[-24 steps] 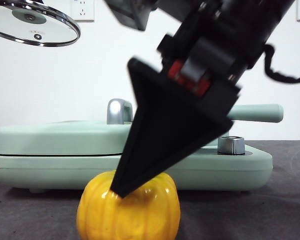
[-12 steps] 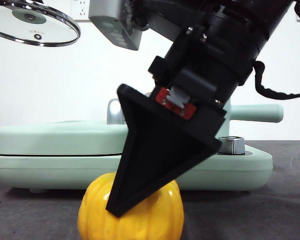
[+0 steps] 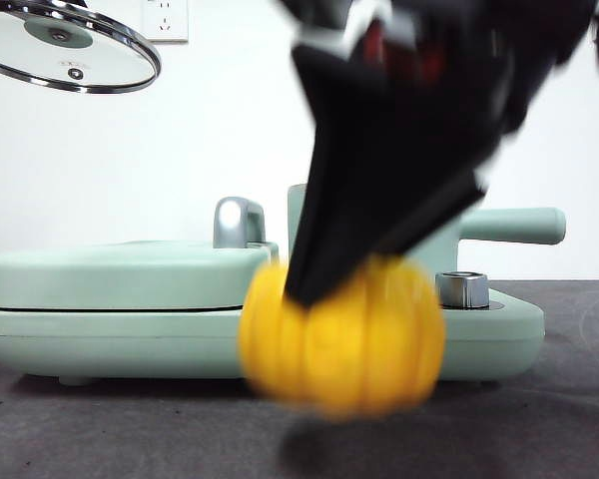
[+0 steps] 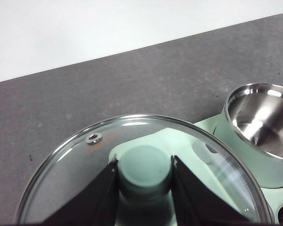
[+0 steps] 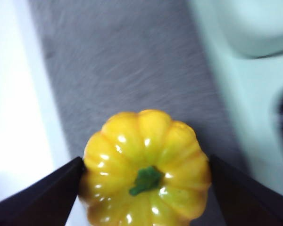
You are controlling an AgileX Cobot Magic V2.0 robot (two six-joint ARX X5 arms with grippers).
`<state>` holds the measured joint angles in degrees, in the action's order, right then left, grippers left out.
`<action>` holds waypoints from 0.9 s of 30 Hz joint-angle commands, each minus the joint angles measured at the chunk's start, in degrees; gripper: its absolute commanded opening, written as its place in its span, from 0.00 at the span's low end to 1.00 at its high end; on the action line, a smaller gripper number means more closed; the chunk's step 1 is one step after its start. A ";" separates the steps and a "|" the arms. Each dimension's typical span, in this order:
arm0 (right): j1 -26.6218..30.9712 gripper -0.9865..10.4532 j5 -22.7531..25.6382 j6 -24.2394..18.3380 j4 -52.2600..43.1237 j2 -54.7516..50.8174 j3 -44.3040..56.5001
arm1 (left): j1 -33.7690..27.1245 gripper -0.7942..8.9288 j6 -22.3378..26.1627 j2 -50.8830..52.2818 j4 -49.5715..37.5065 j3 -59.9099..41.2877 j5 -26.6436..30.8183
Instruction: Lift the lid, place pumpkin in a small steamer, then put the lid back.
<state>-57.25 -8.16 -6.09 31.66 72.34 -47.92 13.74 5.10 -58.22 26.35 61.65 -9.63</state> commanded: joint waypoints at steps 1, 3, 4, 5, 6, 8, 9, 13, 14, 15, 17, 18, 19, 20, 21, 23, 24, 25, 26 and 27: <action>-0.13 0.40 3.93 6.34 5.11 -2.45 -4.07 | 0.04 0.09 0.57 0.11 -1.92 0.85 -0.20; 0.46 0.40 6.88 9.38 10.84 -3.91 -7.61 | 0.04 0.09 0.92 0.07 -1.95 0.85 -0.20; 0.83 0.40 7.76 10.54 13.29 -4.26 -9.38 | 0.04 0.09 1.01 0.07 -1.95 0.85 -0.20; 1.29 0.40 8.37 11.52 15.69 -4.33 -11.26 | 0.04 0.09 1.11 0.07 -1.92 0.85 -0.20; 2.05 0.40 8.63 12.68 18.88 -4.33 -13.92 | 0.04 0.09 1.29 0.07 -1.95 0.85 -0.20; 3.48 0.40 8.61 14.38 22.93 -4.15 -17.81 | 0.04 0.09 1.29 0.07 -1.95 0.85 -0.20; 4.44 0.40 8.59 15.26 24.94 -3.87 -20.24 | 0.04 0.09 1.29 0.07 -1.95 0.85 -0.20; 7.67 0.40 8.44 16.24 29.53 -2.93 -27.06 | 0.04 0.09 1.31 0.02 -2.27 0.85 -0.20; 8.59 0.40 8.41 16.22 30.40 -2.56 -28.57 | 0.04 0.09 1.31 0.00 -2.27 0.85 -0.20; 9.81 0.40 8.39 16.15 31.43 -1.92 -30.45 | 0.04 0.09 1.31 0.00 -2.27 0.85 -0.20; 11.74 0.40 8.22 15.52 32.81 -0.46 -33.42 | 0.04 0.09 1.31 0.00 -2.27 0.85 -0.20; 12.92 0.40 8.22 14.73 33.38 0.63 -35.23 | 0.04 0.09 1.31 0.00 -2.27 0.85 -0.20; 13.88 0.40 8.22 14.08 33.62 1.53 -36.59 | 0.04 0.09 1.31 0.00 -2.27 0.85 -0.20; 14.82 0.40 8.22 13.38 33.66 2.54 -37.92 | 0.04 0.09 1.31 0.00 -2.27 0.85 -0.20; 15.85 0.40 8.22 12.55 33.64 3.74 -39.41 | 0.04 0.09 1.31 0.00 -2.27 0.85 -0.20; 17.55 0.40 8.22 11.06 33.62 6.25 -42.25 | 0.04 0.09 1.31 0.00 -2.27 0.85 -0.20; 18.29 0.40 8.22 10.25 33.59 7.72 -43.76 | 0.04 0.09 1.31 0.00 -2.27 0.85 -0.20; 18.97 0.40 8.24 9.27 33.40 9.16 -45.18 | 0.04 0.09 1.29 0.00 -2.27 0.85 -0.20; 19.56 0.40 8.37 8.41 32.94 10.34 -46.21 | 0.04 0.09 1.29 0.00 -2.27 0.85 -0.20; 20.17 0.40 8.37 7.65 32.20 11.69 -47.30 | 0.04 0.09 1.31 0.00 -2.27 0.85 -0.20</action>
<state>-36.82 0.12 3.92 64.42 82.61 -93.67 13.74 5.98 -58.22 25.91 61.65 -9.63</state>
